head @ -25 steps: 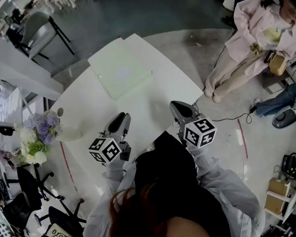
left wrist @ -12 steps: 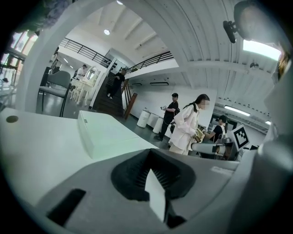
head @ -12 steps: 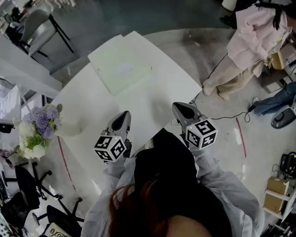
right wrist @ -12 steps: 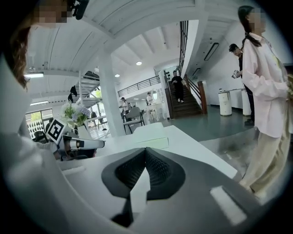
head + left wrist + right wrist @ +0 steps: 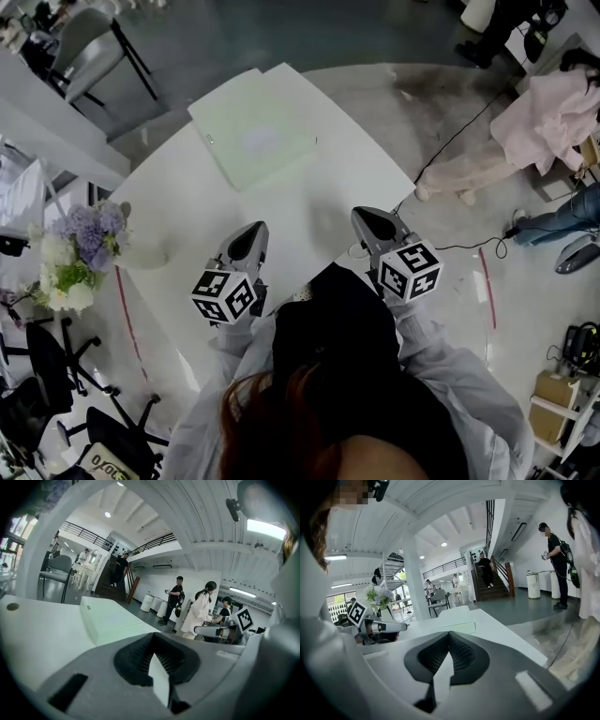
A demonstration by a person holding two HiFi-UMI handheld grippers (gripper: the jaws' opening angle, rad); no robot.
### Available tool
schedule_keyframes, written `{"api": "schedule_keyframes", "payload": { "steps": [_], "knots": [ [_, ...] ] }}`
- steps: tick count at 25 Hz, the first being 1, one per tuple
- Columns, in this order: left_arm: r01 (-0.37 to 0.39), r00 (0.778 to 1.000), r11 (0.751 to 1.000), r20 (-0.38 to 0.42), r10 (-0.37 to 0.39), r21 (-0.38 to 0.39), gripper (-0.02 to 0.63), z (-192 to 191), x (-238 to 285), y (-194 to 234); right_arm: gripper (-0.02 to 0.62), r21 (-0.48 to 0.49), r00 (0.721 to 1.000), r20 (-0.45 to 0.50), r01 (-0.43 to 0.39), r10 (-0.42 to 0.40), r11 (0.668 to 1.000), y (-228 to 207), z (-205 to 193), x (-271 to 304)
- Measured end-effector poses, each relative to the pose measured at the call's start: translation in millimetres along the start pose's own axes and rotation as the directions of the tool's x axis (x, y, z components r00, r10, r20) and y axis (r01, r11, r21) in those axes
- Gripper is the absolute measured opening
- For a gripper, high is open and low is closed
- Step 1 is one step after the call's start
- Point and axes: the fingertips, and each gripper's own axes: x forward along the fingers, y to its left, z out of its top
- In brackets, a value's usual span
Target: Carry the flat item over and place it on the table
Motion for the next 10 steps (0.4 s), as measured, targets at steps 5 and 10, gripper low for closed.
{"api": "schedule_keyframes", "payload": {
  "steps": [5, 10],
  "knots": [
    [-0.007, 1.0, 1.0, 0.008, 0.007, -0.004, -0.002, 1.4, -3.1, 0.4, 0.011, -0.005, 1.0, -0.001, -0.01, 0.01, 1.0, 3.6, 2.0, 1.4],
    [-0.008, 1.0, 1.0, 0.009, 0.008, 0.001, -0.002, 3.8, -4.6, -0.1, 0.011, -0.007, 1.0, -0.007, -0.013, 0.013, 1.0, 6.3, 0.6, -0.1]
  ]
}}
